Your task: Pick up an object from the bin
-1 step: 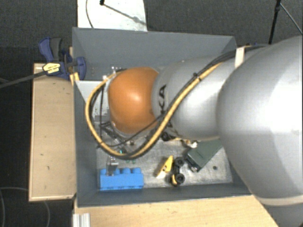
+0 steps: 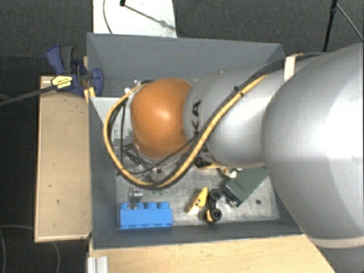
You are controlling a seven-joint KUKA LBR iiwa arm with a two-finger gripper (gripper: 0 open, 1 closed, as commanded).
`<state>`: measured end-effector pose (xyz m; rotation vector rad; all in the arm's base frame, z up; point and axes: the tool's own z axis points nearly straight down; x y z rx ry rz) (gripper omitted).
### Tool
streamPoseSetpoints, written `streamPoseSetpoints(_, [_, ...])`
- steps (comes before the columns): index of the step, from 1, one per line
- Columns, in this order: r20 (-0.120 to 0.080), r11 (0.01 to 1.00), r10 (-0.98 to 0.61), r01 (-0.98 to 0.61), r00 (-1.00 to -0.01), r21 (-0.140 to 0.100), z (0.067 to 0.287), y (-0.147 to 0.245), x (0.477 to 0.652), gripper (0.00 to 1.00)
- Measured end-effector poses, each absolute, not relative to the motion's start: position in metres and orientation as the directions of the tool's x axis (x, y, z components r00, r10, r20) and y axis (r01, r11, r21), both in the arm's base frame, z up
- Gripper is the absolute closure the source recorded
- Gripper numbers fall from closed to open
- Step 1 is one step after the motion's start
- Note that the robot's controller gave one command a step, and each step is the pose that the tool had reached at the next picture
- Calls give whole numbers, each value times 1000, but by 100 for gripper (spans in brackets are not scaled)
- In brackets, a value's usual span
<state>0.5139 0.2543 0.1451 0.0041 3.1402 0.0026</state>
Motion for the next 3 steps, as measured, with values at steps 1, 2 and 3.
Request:
streamPoseSetpoints(1, [-8, 955, -298, -298, -955, 4, 87, 225, 486, 0])
streamPoseSetpoints(2, [-16, 943, -333, -333, -943, 4, 90, 227, 489, 0])
streamPoseSetpoints(3, [-5, 959, -285, -285, -959, 2, 99, 248, 478, 0])
